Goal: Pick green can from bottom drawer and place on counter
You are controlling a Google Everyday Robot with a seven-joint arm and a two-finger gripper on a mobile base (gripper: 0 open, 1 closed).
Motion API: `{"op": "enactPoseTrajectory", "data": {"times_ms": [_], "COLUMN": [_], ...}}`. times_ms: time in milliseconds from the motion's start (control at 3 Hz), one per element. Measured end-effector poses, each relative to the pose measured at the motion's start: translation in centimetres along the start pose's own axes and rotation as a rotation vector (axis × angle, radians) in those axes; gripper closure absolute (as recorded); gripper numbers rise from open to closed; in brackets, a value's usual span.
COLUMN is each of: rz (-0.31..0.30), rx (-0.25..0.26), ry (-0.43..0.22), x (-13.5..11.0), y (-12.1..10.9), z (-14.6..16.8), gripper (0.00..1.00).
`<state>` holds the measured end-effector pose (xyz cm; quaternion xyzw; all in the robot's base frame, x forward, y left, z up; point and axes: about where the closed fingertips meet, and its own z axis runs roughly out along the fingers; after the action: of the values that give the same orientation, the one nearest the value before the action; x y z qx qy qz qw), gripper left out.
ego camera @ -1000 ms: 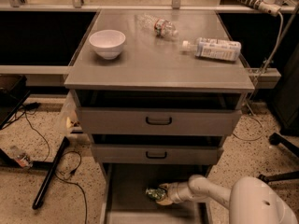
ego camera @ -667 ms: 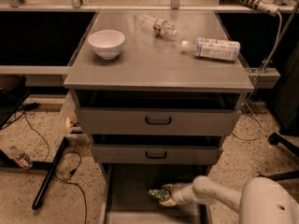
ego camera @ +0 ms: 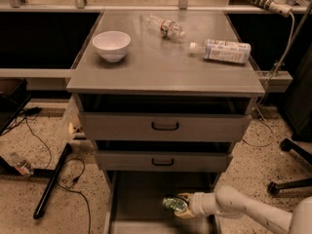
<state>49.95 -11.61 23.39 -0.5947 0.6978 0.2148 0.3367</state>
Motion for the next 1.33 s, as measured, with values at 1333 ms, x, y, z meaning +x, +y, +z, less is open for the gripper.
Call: {"op": "enactPoseTrajectory", "data": {"times_ms": [1333], "rz": [-0.159], "rx": [0.146], "ry": [0.185], "x": [-13.5], "y": [-1.7], "z": [-20.6], "gripper": [1.00]}}
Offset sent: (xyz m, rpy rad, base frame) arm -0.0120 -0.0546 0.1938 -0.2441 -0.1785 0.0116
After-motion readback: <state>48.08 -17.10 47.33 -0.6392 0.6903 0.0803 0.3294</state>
